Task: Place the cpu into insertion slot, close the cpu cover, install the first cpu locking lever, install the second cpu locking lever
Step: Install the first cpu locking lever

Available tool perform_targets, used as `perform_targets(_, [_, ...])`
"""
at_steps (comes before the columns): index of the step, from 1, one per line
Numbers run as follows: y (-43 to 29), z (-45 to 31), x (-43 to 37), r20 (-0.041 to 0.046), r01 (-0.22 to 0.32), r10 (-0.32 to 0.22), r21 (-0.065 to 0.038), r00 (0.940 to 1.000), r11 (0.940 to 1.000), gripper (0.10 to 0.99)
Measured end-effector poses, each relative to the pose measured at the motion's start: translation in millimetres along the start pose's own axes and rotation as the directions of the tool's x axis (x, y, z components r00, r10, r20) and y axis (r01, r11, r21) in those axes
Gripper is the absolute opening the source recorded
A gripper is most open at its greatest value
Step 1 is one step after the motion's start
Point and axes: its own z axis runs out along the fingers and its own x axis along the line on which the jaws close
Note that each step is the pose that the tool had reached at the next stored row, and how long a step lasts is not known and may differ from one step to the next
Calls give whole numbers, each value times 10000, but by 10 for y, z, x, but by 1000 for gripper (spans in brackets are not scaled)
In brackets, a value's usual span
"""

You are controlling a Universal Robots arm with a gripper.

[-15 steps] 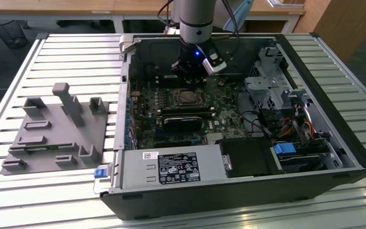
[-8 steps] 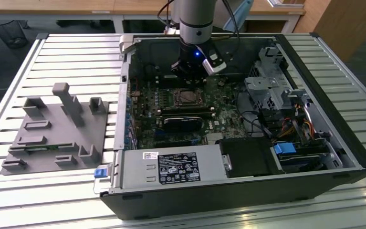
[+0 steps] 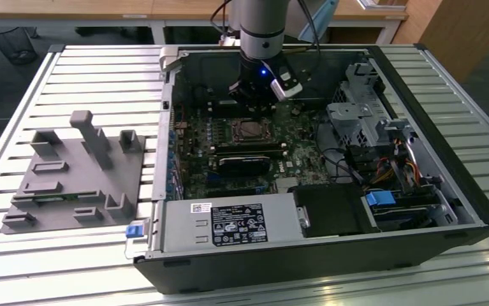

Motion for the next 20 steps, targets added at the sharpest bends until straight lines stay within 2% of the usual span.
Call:
perform_targets(2, [3, -17, -3, 6, 1, -1, -19, 10000, 10000, 106])
perform_targets(7, [5, -124, -6, -4, 1, -1, -1, 10000, 10000, 106])
perform_targets(20, [-17, -130, -8, -5, 2, -2, -1, 10000, 10000, 106])
